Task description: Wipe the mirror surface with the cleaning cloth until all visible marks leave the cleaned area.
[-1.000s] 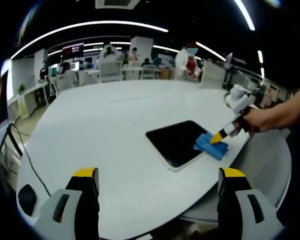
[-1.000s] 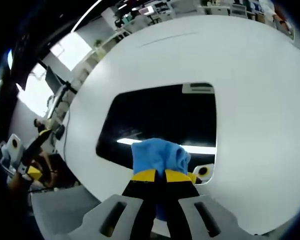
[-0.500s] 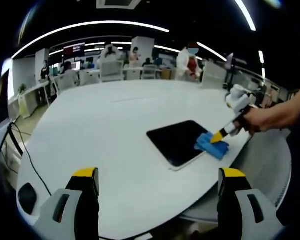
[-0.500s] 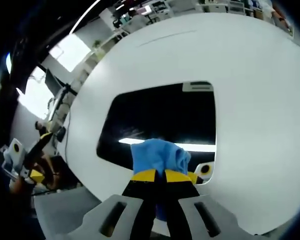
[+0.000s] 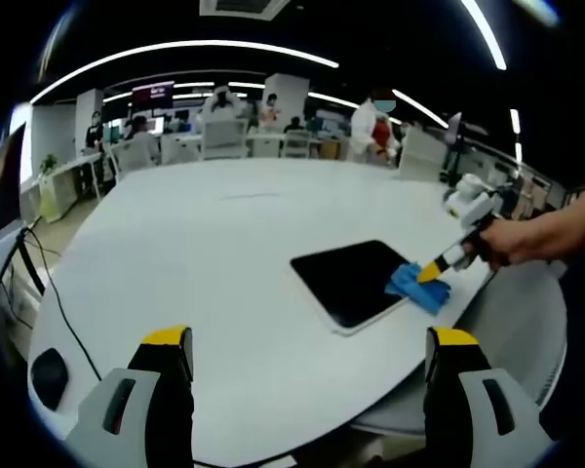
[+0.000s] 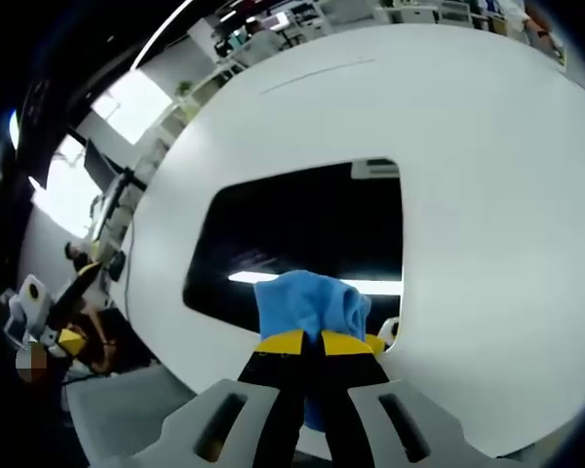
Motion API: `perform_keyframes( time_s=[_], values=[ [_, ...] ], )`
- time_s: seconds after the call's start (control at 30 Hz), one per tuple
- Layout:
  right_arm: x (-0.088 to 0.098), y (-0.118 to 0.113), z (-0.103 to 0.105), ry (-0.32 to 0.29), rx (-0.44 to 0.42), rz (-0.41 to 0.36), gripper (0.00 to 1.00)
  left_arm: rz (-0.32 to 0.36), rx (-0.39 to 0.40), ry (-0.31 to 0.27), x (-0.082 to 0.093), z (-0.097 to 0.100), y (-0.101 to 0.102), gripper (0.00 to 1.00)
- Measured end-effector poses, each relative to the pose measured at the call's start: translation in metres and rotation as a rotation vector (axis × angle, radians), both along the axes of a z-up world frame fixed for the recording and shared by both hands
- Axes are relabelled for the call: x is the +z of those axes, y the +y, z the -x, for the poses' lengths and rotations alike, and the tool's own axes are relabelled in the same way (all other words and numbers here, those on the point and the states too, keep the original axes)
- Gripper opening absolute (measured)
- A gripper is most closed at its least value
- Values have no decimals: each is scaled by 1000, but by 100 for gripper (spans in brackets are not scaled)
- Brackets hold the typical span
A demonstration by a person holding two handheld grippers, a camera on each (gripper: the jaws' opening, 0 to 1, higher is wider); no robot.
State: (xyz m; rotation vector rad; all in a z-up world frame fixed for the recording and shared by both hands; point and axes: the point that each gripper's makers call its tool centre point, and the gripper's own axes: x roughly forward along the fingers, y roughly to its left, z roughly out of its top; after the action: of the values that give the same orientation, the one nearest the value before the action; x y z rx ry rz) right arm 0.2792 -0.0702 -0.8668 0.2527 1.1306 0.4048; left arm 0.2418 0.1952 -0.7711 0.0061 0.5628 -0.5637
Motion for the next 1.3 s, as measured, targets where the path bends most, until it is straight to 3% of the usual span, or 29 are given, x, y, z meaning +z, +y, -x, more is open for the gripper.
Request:
perform_keyframes(
  time_s=[0.73,1.3],
  values=[
    [-1,-31,0,3,-59,22,0,5,-14,-9,1,-13,-6,100],
    [-1,-34,-2,16,-52,40,0,8,-14,-2,-1,-13,-4,100]
  ],
)
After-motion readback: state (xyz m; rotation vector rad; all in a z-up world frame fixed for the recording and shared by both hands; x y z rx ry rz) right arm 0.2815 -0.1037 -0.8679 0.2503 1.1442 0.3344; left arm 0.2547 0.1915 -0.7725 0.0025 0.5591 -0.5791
